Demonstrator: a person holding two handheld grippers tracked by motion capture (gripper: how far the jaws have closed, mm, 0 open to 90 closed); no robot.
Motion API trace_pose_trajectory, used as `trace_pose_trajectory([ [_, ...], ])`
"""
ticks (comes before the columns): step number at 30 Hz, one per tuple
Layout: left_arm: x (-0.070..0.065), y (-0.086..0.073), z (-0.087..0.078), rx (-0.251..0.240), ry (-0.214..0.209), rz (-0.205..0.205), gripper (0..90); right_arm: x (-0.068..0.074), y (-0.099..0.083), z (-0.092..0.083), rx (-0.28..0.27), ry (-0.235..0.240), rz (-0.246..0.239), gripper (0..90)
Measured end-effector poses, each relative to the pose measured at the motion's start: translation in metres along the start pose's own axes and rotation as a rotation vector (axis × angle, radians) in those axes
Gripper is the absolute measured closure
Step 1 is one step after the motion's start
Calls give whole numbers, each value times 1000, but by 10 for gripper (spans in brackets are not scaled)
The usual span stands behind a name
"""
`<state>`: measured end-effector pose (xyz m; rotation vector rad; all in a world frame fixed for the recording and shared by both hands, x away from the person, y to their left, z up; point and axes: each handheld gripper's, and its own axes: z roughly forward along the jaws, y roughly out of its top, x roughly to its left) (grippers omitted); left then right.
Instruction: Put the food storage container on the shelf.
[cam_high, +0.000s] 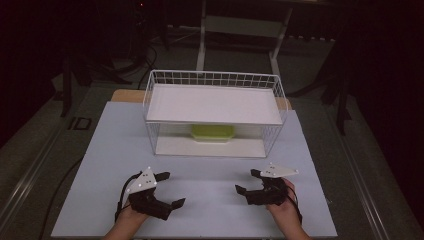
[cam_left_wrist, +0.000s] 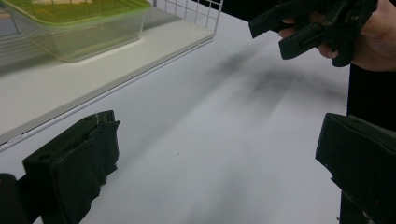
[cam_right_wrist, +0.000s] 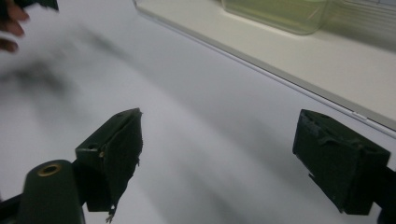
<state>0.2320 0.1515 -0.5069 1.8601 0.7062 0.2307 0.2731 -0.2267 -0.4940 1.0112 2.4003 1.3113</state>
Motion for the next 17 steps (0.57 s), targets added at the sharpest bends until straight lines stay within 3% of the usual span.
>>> trace_pose_trajectory([
  [7,5,0,2,-16,2,-14,0,-5,-1,5,15,-3,-6,162],
  [17,5,-3,5,12,0,-15,0,-4,-2,7,19,4,-24,162],
])
